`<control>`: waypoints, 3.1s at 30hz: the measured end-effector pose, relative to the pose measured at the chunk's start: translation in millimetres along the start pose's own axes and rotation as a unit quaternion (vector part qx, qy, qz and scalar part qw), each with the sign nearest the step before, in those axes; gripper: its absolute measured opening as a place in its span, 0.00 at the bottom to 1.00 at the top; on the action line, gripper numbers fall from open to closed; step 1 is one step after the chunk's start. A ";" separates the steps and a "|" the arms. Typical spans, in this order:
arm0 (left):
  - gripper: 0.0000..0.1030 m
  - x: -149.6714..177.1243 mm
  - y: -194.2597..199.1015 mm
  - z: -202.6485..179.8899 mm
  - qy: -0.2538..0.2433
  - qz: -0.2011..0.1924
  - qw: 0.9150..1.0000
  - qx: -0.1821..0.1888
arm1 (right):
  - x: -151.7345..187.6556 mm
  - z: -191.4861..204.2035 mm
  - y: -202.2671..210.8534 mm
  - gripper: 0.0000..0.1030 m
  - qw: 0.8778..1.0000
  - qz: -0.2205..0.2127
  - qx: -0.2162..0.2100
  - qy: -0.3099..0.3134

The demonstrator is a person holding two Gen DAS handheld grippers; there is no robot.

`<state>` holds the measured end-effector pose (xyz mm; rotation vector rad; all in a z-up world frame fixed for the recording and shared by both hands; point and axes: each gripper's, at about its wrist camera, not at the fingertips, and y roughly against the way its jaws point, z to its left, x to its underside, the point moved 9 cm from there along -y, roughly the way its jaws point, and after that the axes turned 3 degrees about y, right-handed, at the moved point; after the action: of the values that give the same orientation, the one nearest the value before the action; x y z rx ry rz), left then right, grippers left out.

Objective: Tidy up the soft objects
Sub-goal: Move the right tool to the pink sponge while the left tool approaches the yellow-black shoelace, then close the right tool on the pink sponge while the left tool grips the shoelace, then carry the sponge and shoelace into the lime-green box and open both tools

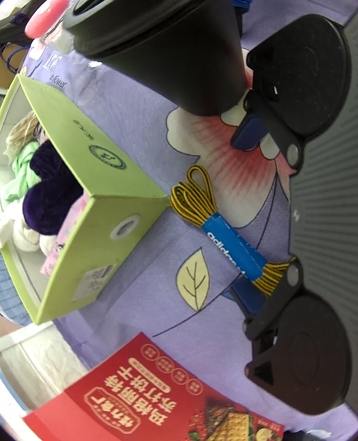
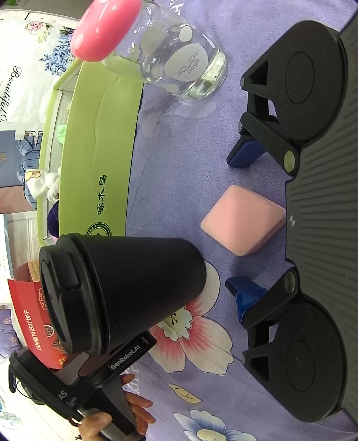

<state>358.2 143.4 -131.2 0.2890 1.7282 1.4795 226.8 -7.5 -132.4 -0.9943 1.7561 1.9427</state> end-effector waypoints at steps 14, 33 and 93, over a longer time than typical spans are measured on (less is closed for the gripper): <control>0.97 -1.3 -0.9 3.1 0.020 0.007 1.000 -0.010 | 3.1 3.7 5.3 0.63 1.000 -0.010 -0.007 0.024; 0.15 50.3 71.2 -13.0 0.149 0.009 0.989 -0.018 | -6.3 -8.1 71.8 0.18 0.994 -0.091 -0.060 0.002; 0.57 -197.9 155.9 -76.3 0.152 -0.140 0.976 -0.073 | -222.5 -142.1 54.9 0.55 0.993 -0.092 0.004 0.080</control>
<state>379.5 6.0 92.2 -0.2625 1.7962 1.4851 383.9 -109.5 61.6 -1.2928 1.6864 1.7832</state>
